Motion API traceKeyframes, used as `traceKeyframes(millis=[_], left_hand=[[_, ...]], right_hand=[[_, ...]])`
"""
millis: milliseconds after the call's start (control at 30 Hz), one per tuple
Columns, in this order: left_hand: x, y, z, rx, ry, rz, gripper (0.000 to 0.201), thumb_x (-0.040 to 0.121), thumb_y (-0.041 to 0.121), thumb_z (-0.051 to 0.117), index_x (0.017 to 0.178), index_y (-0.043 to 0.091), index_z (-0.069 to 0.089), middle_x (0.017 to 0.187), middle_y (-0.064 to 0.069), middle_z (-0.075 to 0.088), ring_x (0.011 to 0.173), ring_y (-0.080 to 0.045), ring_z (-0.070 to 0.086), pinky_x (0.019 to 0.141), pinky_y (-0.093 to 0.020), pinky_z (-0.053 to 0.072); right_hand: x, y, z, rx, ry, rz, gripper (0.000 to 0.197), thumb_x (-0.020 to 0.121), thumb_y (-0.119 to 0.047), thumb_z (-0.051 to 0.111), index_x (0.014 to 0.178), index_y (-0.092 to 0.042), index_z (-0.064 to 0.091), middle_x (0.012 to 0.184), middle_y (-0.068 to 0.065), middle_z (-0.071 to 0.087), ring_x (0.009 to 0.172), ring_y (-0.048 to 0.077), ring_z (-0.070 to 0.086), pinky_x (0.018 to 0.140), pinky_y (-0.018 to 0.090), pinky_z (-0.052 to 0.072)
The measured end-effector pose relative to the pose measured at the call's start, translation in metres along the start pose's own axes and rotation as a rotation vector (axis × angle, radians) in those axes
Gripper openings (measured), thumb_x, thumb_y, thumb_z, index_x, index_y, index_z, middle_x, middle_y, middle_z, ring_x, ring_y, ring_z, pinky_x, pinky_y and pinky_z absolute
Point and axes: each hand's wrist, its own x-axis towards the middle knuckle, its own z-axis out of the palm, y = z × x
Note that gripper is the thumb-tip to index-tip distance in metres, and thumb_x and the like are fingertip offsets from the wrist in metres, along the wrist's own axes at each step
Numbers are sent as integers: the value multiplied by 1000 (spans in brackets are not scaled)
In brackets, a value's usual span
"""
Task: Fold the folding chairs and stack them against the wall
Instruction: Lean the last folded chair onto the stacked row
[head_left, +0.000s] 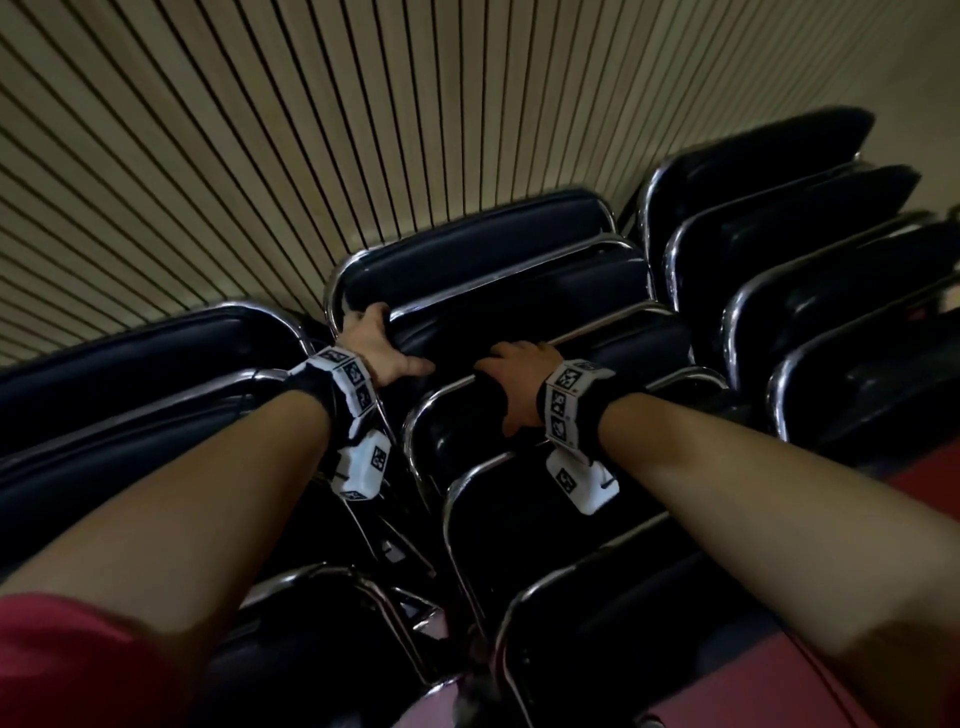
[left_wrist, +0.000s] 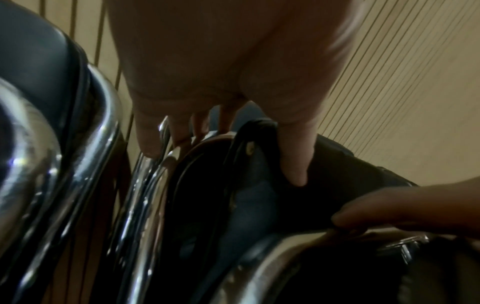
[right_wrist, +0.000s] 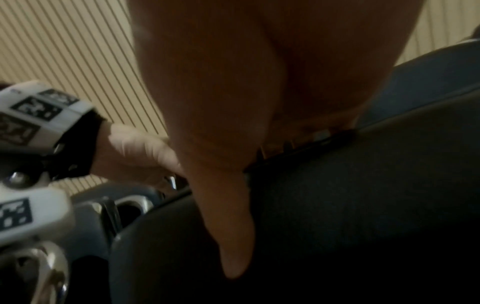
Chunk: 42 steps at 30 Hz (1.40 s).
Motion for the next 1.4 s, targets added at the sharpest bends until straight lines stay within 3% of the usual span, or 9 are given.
traceKeyframes(millis=[67,167,300,367,833,1000,1100,1233,1400], left_hand=[[3,1,-2,42,-19,32,127,41,66,87,149,22,34,140,-10,46,125,-33,52,106,-42,47],[10,4,-2,103,-46,15,116,53,59,89,148,25,33,138,-9,43,124,-34,50,103,-42,48],[12,9,-2,21,-78,35,72,60,35,93,117,22,51,109,0,62,101,-21,61,80,-30,48],[10,12,-3,0,-90,41,62,61,30,93,108,21,53,101,1,64,94,-19,61,75,-29,46],[12,1,-5,3,-61,81,61,60,33,93,106,23,55,96,6,62,91,-18,59,69,-29,43],[9,-5,-4,50,-86,91,77,66,41,90,130,17,52,123,-7,63,112,-26,61,91,-33,50],[7,-12,-2,10,-113,99,78,73,38,86,136,17,46,125,-13,63,112,-30,62,87,-30,48],[10,-10,-3,53,-91,82,90,73,42,85,146,21,37,134,-20,53,119,-39,56,96,-42,49],[11,-6,-5,120,-125,25,94,73,45,84,149,23,31,138,-22,47,124,-41,52,103,-47,46]], right_hand=[[6,-2,-4,-33,-17,3,96,56,-48,88,140,-31,43,137,1,43,127,30,40,107,52,36],[13,-3,-11,-71,-62,-2,102,51,-50,91,139,-31,44,135,1,42,125,29,41,104,50,40],[14,-7,-17,-88,-98,12,102,52,-49,91,140,-28,46,136,3,40,126,31,40,102,48,40],[11,-9,-18,-92,-110,24,100,54,-49,91,141,-29,46,137,3,39,127,31,38,100,47,41],[23,-8,-5,-37,-94,-17,97,50,-56,89,132,-29,45,129,-1,54,120,26,49,99,46,39],[11,-21,-13,-19,-168,29,70,58,-48,88,121,-32,61,119,-6,63,117,23,55,96,50,40],[8,-32,-19,-22,-164,27,64,56,-47,89,113,-32,64,112,-7,65,113,22,58,93,51,42],[11,-38,-36,18,-56,28,73,54,-50,89,120,-34,62,120,-5,61,117,24,55,93,52,43],[12,-32,-36,16,-101,-9,84,59,-48,88,133,-33,53,130,-5,55,123,25,51,95,50,41]])
